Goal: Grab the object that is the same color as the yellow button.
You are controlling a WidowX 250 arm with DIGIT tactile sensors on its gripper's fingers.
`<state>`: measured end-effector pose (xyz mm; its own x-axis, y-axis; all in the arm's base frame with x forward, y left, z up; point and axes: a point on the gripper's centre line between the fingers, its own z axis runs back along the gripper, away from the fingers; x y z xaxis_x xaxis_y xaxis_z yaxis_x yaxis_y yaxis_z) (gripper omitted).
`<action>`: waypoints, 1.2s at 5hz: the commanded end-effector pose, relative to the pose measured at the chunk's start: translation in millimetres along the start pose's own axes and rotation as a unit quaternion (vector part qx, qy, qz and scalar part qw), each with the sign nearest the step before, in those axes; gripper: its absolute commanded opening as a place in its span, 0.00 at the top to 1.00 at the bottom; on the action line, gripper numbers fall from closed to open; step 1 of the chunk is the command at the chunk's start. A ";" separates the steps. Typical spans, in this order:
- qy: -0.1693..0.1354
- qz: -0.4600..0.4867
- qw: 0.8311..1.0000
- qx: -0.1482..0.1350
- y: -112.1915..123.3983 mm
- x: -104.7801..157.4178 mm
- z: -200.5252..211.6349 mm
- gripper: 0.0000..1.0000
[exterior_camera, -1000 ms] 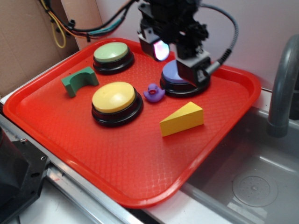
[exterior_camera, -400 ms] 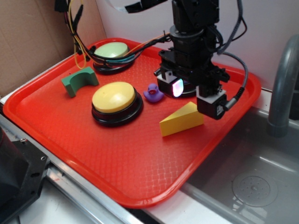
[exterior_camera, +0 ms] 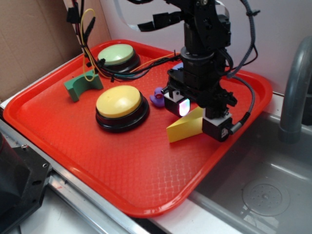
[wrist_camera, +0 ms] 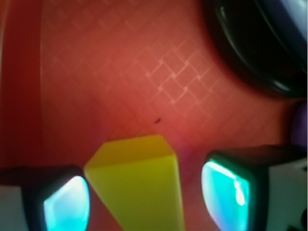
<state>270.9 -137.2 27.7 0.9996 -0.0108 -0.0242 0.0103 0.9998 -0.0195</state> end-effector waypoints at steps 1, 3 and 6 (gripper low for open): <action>-0.015 -0.002 1.000 -0.005 -3.8 -3.4 6.9 1.00; -0.033 -0.055 0.998 -0.001 15.9 -8.5 49.2 1.00; -0.036 -0.033 0.999 0.010 88.5 -57.5 136.3 1.00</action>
<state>216.1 -45.6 153.4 0.9972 -0.0744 0.0042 0.0743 0.9971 0.0176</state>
